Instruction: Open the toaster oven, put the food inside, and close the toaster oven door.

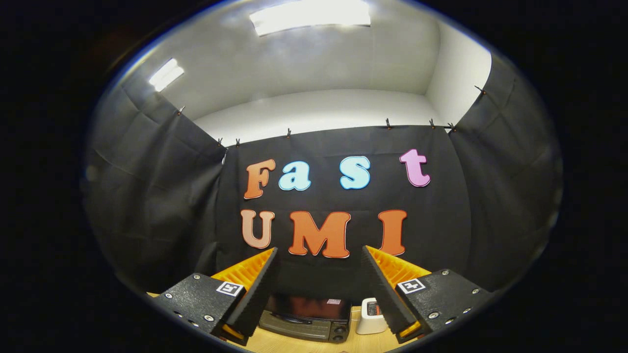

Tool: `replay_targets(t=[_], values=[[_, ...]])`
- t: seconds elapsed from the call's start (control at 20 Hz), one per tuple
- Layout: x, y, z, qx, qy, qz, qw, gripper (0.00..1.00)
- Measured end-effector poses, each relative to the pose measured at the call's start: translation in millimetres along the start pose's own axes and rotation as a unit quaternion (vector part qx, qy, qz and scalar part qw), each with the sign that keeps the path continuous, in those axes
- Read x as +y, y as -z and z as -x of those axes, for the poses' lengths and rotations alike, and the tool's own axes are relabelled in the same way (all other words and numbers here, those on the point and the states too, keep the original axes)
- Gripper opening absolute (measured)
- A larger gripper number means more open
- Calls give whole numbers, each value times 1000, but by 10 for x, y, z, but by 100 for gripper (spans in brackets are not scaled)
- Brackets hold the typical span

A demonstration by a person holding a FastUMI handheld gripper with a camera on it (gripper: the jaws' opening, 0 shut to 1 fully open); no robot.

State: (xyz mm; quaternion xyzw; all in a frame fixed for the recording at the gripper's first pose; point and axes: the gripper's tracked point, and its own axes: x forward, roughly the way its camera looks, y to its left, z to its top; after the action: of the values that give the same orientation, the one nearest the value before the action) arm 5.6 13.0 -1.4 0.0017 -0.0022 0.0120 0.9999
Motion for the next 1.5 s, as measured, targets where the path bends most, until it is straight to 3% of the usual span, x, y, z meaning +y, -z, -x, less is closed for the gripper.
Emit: replay_targets(t=[0.55,0.8,1.5], values=[[126,99,-130,6,-4,-2,1000,98],[186,384,-269,33,3,-19,999,98],[484,2205,-758,156,16,-68,985,98]])
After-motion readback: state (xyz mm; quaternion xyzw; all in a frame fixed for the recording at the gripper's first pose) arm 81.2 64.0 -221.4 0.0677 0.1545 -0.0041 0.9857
